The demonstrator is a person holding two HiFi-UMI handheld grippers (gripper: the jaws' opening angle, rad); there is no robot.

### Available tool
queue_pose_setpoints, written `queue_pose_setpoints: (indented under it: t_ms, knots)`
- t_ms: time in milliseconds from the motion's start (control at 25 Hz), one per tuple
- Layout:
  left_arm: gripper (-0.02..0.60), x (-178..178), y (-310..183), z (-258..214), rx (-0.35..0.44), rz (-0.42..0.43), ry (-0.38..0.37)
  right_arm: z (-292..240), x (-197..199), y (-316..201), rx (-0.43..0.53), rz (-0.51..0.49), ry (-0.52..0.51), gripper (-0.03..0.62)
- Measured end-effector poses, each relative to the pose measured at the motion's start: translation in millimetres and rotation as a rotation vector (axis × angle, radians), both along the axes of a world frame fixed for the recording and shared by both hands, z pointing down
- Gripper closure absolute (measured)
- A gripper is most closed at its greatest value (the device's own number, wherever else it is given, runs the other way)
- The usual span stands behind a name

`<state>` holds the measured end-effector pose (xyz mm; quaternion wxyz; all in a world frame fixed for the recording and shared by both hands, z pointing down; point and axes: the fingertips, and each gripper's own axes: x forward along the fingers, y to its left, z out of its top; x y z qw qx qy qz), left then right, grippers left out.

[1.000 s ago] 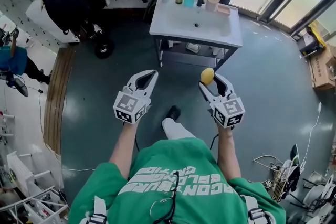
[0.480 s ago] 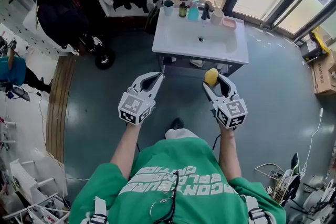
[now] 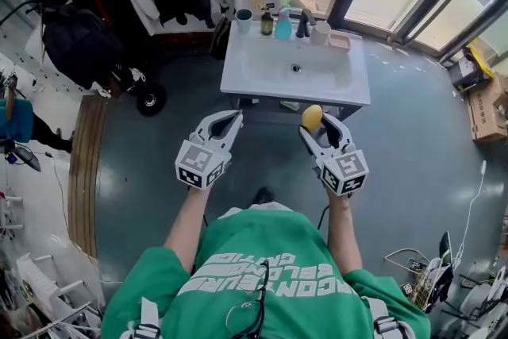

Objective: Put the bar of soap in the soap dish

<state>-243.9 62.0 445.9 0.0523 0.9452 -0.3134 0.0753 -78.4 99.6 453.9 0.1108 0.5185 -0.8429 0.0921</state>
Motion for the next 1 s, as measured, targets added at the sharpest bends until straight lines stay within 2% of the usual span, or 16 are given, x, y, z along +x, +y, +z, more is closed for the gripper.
queue_pose_setpoints:
  t_ms: [640, 1000]
  knots:
    - [0.574, 59.5, -40.7, -7.2, 0.010, 0.104, -0.012, -13.5, 47.7, -21.2, 0.021, 0.078, -0.004, 0.345]
    - [0.574, 112.2, -100.9, 3.3, 0.017, 0.206, 0.003, -1.6, 93.0, -58.4, 0.025, 0.186, -0.003, 0.345]
